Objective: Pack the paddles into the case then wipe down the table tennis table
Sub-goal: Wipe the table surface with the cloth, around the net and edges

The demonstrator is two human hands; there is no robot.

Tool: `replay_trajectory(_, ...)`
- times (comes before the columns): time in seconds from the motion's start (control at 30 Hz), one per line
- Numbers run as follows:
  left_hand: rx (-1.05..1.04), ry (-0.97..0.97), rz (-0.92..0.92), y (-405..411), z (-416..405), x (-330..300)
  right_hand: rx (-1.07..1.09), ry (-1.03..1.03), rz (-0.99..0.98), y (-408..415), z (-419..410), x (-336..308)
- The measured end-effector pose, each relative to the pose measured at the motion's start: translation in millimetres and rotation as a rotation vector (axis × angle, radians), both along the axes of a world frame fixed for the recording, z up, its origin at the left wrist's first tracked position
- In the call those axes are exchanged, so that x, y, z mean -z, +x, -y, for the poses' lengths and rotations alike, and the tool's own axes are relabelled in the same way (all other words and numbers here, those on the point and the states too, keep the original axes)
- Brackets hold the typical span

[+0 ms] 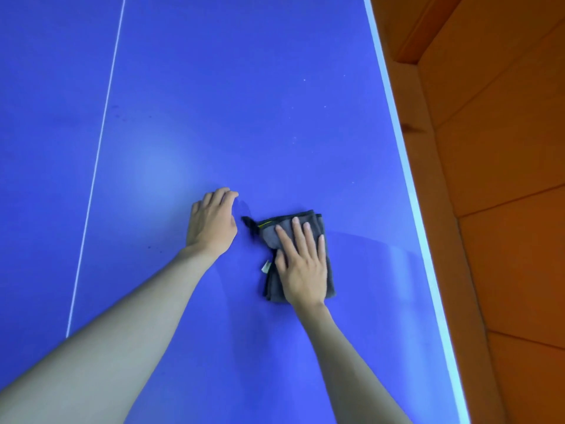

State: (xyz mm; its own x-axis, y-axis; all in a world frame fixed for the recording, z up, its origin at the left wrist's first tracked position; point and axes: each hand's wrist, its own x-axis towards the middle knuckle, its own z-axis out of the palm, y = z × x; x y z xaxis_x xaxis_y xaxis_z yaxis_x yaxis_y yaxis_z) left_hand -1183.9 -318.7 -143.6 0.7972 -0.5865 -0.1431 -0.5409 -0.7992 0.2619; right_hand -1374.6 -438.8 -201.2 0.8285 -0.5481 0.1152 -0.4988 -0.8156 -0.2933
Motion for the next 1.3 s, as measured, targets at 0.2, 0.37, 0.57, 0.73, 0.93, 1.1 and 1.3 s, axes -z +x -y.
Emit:
replay_trajectory(0.2,-0.002,0.013,0.090,13,20,18,0.272,0.021,-0.044,-55,149,0)
replay_trajectory(0.37,-0.009,-0.004,0.239,13,22,28,0.328,0.031,-0.136,-79,222,-3)
replay_trajectory(0.57,-0.033,0.009,0.245,15,26,24,0.500,0.030,-0.126,-41,200,2)
replay_trajectory(0.73,-0.078,-0.041,0.167,24,34,20,0.292,-0.030,-0.037,47,116,0)
replay_trajectory(0.93,-0.149,-0.081,0.168,49,44,8,-0.134,0.034,-0.001,118,6,-4)
replay_trajectory(1.1,-0.066,-0.060,0.202,77,55,1,-0.265,0.027,0.029,114,27,1)
replay_trajectory(1.3,-0.102,0.005,0.157,92,77,3,-0.001,0.006,0.033,74,152,-1)
